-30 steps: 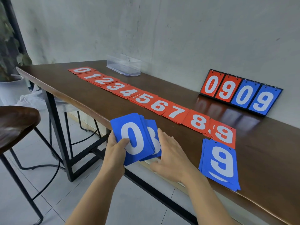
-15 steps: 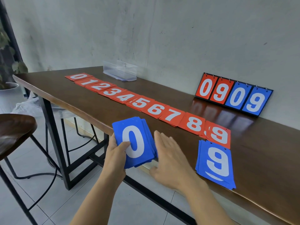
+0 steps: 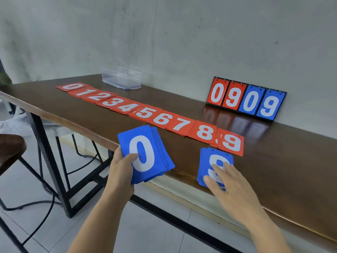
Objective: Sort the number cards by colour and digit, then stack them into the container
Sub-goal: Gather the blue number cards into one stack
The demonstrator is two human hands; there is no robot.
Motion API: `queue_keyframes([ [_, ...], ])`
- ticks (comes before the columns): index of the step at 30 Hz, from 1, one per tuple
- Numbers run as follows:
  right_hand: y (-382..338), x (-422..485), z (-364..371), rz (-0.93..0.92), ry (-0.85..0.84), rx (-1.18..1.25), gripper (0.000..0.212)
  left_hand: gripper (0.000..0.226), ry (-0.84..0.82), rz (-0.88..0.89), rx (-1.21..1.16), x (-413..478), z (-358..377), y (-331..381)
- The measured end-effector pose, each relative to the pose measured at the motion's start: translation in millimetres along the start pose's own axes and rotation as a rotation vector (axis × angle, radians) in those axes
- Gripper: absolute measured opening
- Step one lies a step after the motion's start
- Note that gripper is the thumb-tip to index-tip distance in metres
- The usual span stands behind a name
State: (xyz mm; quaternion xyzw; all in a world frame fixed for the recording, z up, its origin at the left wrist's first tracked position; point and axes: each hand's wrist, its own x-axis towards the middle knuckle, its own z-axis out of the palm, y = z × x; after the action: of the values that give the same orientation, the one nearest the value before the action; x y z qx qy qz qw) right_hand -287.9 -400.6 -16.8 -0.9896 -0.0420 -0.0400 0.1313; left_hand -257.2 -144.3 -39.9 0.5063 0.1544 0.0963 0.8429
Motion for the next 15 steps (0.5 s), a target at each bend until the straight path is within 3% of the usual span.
queue_keyframes([
  [2, -12, 4, 4, -0.065, -0.027, 0.002, 0.083, 0.040, -0.008, 0.004, -0.004, -1, 0, -1],
  [5, -31, 14, 9, -0.167, -0.057, -0.004, 0.070, 0.040, 0.001, 0.008, -0.012, -1, -2, 0],
  [15, -81, 56, 28, -0.418, -0.111, 0.020, 0.061, 0.037, 0.100, 0.034, -0.016, 6, -25, 4],
])
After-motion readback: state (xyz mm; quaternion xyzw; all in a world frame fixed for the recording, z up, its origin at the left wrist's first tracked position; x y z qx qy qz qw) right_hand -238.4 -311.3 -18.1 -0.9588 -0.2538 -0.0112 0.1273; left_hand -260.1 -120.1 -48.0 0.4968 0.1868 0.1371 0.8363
